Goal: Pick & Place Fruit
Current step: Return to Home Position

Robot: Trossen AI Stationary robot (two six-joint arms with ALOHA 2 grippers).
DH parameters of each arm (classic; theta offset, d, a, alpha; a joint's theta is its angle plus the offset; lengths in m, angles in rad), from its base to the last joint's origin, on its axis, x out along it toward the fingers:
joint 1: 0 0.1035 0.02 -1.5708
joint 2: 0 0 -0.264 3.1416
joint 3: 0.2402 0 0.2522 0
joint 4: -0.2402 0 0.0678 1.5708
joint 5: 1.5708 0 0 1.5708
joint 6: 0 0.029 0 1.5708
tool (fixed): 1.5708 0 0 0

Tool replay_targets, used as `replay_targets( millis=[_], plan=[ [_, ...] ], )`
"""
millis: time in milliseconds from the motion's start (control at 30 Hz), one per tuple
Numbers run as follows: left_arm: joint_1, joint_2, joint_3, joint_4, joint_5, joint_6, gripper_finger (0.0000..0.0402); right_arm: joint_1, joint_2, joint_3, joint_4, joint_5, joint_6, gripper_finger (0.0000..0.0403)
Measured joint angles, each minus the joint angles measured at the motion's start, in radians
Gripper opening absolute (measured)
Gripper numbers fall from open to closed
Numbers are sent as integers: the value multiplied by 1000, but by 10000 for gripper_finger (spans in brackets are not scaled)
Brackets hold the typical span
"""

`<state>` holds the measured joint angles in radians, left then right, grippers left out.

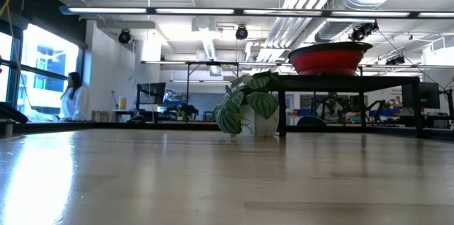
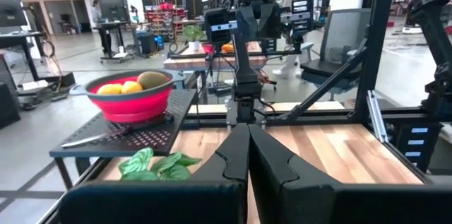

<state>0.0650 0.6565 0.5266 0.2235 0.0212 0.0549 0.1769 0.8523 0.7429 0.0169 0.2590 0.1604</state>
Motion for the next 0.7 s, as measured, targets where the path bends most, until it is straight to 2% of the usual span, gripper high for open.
replay_targets(
  millis=[367, 567, 700],
  plan=[
    [0, -100, -2, -129, -16, -6, 0, 0, -37, -231, 300, 3, 0, 2],
    [0, -159, -138, -7, -40, -26, 0, 0, -132, -289, 331, 3, 14, 2],
    [0, -218, -227, 54, -42, 2, 0, 0, -198, -302, 284, 3, 6, 2]
  ],
)
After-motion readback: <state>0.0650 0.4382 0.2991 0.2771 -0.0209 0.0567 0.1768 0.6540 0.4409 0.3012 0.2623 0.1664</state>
